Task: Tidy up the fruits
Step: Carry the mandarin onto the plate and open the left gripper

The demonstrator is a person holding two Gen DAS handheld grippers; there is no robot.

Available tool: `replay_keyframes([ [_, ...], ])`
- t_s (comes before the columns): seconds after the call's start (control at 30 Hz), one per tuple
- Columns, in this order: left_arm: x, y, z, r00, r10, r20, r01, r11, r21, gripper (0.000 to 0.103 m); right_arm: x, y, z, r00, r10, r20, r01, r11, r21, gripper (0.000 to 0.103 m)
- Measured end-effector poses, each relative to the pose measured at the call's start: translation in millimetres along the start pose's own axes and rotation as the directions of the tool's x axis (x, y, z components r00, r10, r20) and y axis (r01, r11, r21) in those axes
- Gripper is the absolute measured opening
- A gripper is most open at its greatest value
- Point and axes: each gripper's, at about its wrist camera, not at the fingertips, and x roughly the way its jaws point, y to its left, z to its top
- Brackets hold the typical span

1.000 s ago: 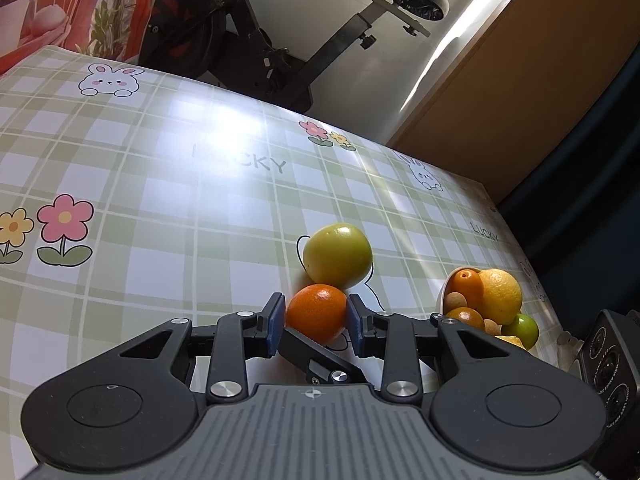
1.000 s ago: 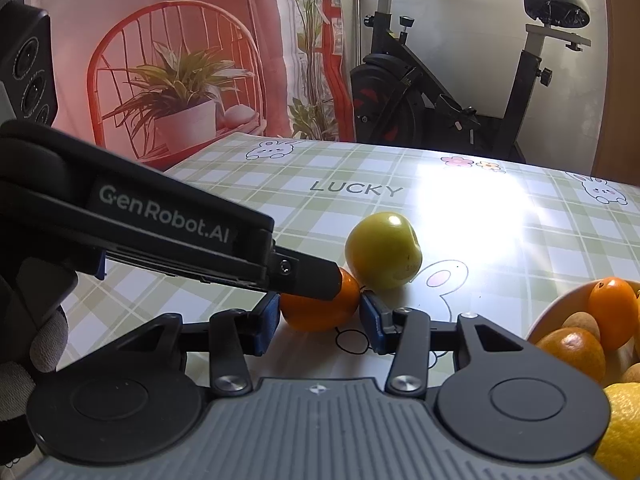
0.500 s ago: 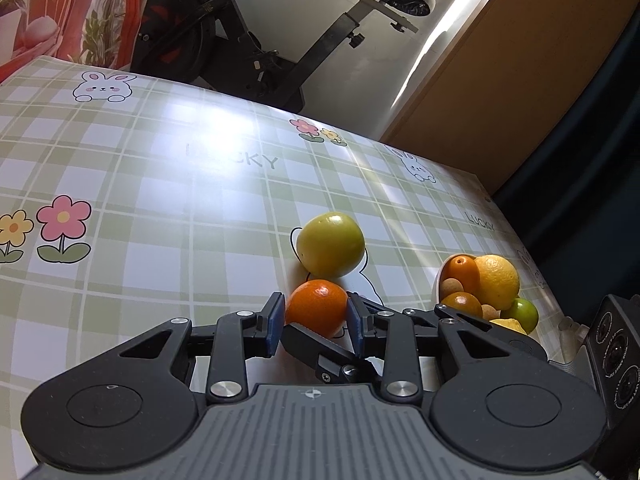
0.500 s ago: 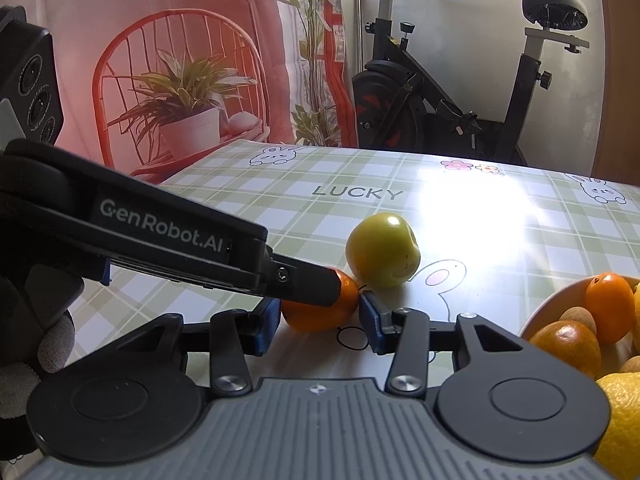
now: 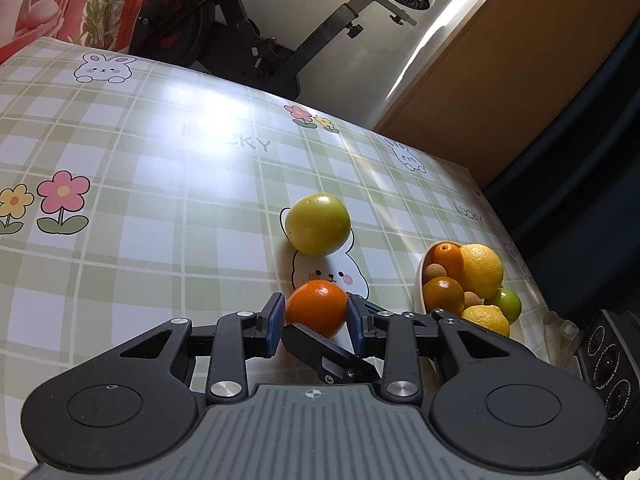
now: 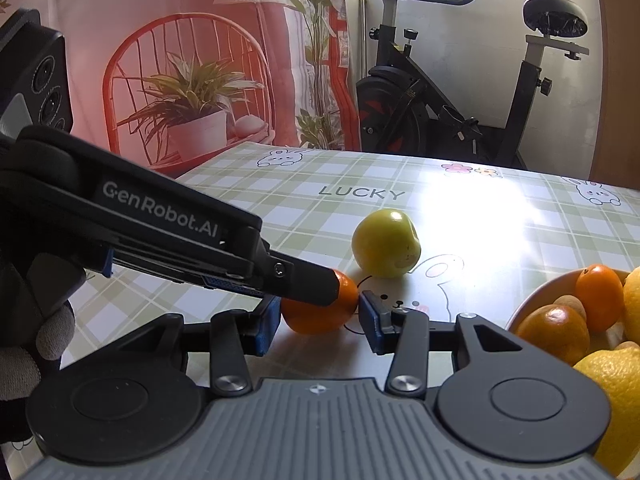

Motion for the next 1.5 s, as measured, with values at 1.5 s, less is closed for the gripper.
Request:
replay_keyframes([
  [1.5,55.4,-212.5,-24.3,0.996,0.001,-0.090,0.028,0.945,0.327,0.038,-151.4,-117.1,-26.7,0.951,-0.234,0.204,0.172,0.945,0.280,0.044],
])
